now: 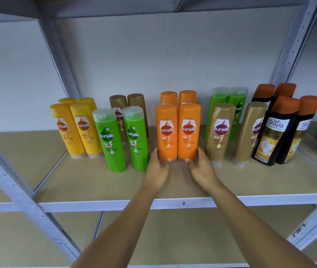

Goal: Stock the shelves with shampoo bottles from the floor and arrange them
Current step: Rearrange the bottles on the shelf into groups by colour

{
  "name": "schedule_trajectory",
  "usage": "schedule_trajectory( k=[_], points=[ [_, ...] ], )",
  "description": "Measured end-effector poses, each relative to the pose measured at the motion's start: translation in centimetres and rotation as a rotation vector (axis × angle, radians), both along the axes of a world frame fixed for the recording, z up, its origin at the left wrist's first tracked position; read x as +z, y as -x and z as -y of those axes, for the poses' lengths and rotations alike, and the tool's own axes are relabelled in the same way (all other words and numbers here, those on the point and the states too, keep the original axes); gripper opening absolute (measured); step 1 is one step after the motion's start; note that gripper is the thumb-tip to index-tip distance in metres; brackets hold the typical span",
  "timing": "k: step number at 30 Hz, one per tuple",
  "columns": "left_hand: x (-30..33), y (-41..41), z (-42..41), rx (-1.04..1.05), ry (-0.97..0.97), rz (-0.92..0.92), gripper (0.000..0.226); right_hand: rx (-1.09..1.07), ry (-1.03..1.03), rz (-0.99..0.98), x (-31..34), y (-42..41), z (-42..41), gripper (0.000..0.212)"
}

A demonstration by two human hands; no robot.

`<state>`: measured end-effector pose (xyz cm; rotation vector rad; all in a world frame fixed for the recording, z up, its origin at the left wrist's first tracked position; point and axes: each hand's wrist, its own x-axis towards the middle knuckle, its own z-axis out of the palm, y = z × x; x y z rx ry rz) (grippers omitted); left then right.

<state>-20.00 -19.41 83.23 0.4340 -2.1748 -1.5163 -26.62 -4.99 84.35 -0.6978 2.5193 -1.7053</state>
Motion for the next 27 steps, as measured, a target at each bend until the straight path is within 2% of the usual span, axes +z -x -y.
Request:
schedule_trajectory(
  k=[6,10,12,16,20,24,27],
  points=[
    [0.1,-3.3,0.0,-0.009,0.196,0.011,0.056,-0.021,-0.045,-0.094,0.6,-3.3,-0.8,0.044],
    [0.7,-5.7,0.5,0.033,0.288,0.030,0.055,-0.039,-0.076,-0.111,0.9,-5.4,-0.3,0.051],
    [1.1,-6.9,1.2,0.039,0.300,0.012,0.055,-0.043,-0.094,-0.119,1.2,-6.4,0.3,0.055],
    [2.5,-9.0,3.3,0.093,0.314,-0.080,0.050,-0.009,-0.052,-0.179,2.2,-8.1,2.7,0.049],
    [4.3,-10.7,6.4,0.138,0.346,-0.150,0.046,0.005,-0.043,-0.184,4.1,-9.1,6.1,0.058],
    [5.5,-11.2,9.9,0.201,0.295,-0.211,0.047,-0.003,-0.057,-0.215,5.3,-9.0,9.3,0.064],
    [6.0,-10.5,12.6,0.213,0.212,-0.263,0.054,0.022,0.001,-0.211,6.2,-8.9,11.3,0.053]
  ],
)
